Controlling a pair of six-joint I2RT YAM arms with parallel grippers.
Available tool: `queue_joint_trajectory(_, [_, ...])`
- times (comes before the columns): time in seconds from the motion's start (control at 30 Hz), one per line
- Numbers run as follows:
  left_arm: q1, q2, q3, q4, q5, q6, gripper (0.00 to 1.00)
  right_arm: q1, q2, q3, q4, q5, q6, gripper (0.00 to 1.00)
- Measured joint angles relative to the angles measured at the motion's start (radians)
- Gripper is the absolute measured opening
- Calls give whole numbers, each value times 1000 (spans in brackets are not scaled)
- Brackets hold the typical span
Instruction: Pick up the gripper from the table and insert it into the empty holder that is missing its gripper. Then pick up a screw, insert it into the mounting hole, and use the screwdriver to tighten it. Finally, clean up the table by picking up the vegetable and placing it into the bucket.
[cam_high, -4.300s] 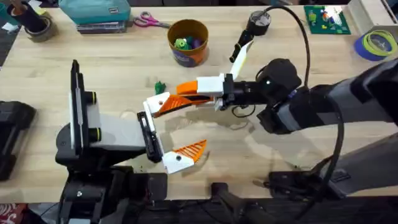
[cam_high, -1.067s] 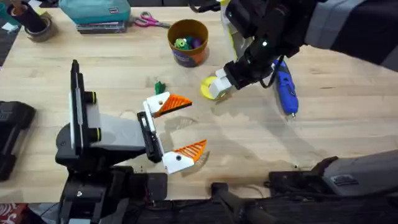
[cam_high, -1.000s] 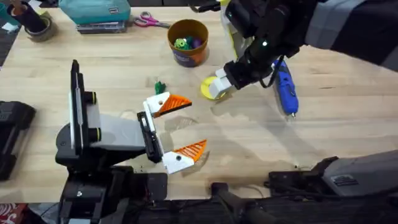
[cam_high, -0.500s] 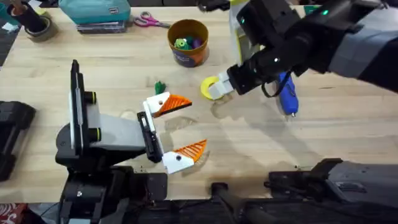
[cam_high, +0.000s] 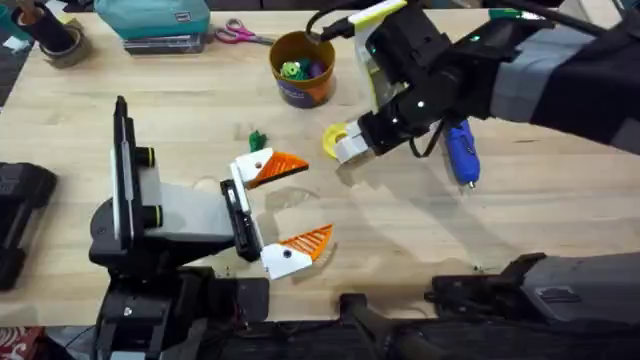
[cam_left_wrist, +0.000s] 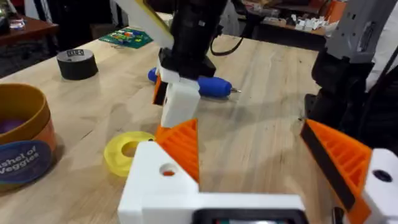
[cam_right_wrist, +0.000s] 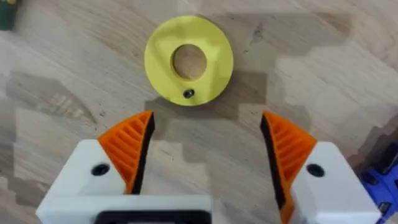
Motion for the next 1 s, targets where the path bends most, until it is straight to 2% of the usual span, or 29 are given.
queue_joint_trajectory(0.63, [0,0,0,0,0,0,986,52,141,89,-20,3,-25,957])
queue_joint_trajectory(0.7, [0,0,0,0,0,0,986,52,148,89,-18,3,-25,920])
queue_joint_trajectory(0.9, [0,0,0,0,0,0,986,52,153,89,-16,3,-27,712])
queue_joint_trajectory(1.0, [0,0,0,0,0,0,985,52,153,89,-11,3,-28,671])
